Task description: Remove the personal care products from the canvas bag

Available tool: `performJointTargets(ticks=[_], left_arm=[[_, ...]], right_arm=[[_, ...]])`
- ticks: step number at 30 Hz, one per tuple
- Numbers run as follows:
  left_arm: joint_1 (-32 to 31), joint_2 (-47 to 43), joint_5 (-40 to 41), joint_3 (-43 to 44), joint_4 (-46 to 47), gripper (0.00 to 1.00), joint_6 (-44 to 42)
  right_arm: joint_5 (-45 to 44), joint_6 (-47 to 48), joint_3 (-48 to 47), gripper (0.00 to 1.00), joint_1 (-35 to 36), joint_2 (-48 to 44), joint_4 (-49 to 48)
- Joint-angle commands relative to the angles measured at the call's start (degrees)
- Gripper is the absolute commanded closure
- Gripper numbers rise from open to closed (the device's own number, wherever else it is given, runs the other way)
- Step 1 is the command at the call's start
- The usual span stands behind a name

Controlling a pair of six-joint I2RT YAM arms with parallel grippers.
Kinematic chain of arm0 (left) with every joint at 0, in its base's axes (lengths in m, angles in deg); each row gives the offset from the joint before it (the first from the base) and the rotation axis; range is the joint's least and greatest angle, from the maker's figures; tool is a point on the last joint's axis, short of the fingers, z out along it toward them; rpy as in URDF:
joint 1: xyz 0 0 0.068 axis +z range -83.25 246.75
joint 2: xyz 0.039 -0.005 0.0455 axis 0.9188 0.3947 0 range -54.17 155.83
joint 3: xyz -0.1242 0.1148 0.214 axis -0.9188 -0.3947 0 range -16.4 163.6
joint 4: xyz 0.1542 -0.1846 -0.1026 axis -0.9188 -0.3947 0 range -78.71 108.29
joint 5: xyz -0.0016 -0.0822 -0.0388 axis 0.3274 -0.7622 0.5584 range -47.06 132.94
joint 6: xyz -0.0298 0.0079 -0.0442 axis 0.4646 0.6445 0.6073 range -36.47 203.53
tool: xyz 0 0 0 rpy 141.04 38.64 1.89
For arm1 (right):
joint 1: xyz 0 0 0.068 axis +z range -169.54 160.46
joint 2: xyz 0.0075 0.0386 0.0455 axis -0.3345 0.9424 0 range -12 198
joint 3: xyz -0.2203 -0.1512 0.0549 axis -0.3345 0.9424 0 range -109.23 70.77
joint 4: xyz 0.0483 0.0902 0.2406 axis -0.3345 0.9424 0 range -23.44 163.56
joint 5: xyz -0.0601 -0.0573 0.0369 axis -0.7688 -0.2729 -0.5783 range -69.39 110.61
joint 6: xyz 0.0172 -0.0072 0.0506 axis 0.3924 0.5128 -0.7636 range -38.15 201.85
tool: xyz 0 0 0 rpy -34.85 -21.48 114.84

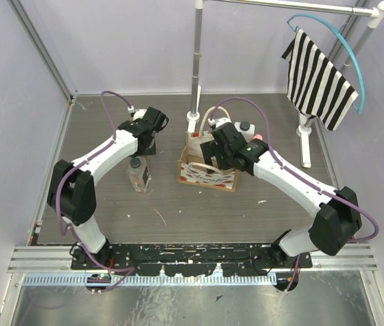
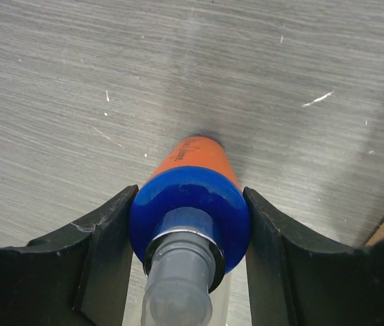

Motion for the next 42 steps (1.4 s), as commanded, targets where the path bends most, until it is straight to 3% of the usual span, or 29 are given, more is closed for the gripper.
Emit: performJointTargets(ticks=[1, 10, 14, 17, 19, 23, 32, 35, 42], left_arm=[[0.4, 2.01, -0.6, 1.14, 0.93, 0.65, 2.18], [0.4, 3.15, -0.44, 1.19, 0.23, 0.17, 3.47], [0.4, 2.34, 0.6, 1.09, -0.65, 0.06, 4.18], [0.4, 1.27, 0.96, 1.14, -2.01, 0.04, 4.6], [0.36, 0.45, 1.32, 1.45, -2.69, 0.03, 4.85], [0.42, -0.97, 1.82, 2.84, -4.95, 0.01, 5.41], [0.48, -6.39, 2.68, 6.16, -8.29, 0.01, 5.51], [0.47, -8.4, 2.64, 6.64, -8.23, 0.01, 4.72], [0.49, -11.16, 1.7, 7.05, -8.15, 0.01, 3.68]], right_arm=[[-4.63, 2.59, -1.16, 0.0, 0.09, -2.81, -1.54], [-4.83, 4.68, -1.69, 0.0, 0.11, -4.94, -4.27], [-4.56, 4.77, -2.16, 0.0, 0.17, -5.91, -4.74], [-4.87, 4.24, -2.44, 0.03, 0.12, -5.81, -4.44], [-4.35, 4.03, -2.85, 0.2, 0.1, -5.02, -3.34], [-3.16, 3.5, -2.54, 0.41, 0.09, -3.9, -2.13], [-3.36, 2.88, -2.08, 0.35, 0.15, -1.62, -2.29], [-3.88, 2.85, -2.15, 0.4, 0.11, -0.86, -2.38], [-3.47, 2.37, -3.89, 0.91, 0.16, -1.06, -2.6]])
